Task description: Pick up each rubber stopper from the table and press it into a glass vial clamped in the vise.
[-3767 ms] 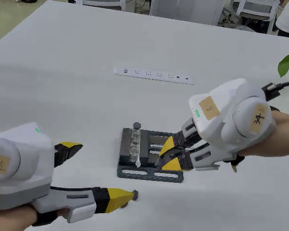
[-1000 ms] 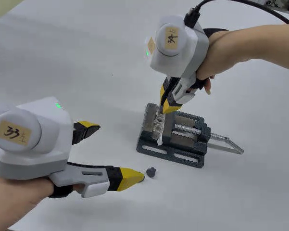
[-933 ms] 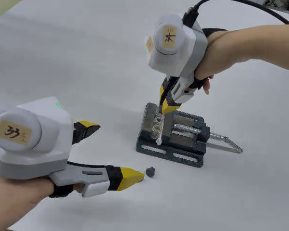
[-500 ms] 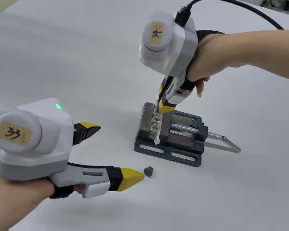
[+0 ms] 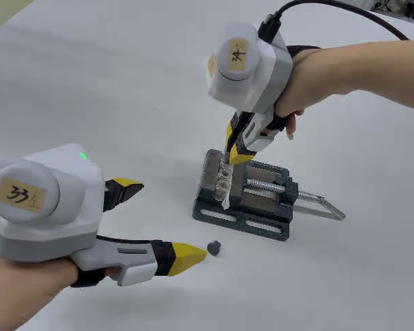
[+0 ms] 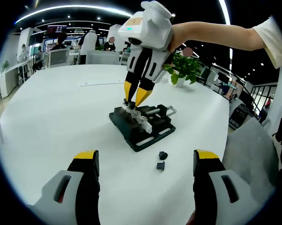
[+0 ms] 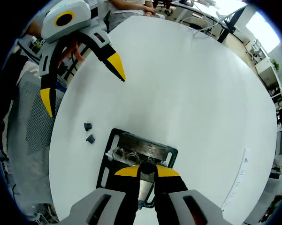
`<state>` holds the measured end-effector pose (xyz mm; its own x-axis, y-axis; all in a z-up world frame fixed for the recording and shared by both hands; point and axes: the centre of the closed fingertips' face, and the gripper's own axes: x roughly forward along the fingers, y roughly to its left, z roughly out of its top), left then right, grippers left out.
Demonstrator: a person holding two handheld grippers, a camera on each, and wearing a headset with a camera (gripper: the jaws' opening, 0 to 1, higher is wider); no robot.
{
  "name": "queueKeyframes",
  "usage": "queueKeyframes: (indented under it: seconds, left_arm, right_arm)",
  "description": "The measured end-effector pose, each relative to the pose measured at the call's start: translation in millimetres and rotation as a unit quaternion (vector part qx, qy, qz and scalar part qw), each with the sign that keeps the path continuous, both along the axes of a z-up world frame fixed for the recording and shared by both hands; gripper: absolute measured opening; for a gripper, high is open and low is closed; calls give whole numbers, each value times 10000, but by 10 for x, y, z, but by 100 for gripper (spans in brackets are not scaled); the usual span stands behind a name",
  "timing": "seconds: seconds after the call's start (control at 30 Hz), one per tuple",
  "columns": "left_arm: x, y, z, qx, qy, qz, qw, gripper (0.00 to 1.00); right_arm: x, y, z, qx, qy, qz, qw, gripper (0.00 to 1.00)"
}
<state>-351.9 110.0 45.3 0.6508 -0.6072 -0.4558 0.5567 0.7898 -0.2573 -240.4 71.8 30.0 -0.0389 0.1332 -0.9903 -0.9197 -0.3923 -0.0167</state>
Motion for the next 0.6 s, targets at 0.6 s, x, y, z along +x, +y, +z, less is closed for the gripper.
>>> queueKeyframes:
  seconds: [0.6]
  left_arm:
    - [23, 8, 16, 19, -17, -25, 10000, 80]
  right_arm:
    - [-1, -24, 143, 231, 76, -10, 9997, 8]
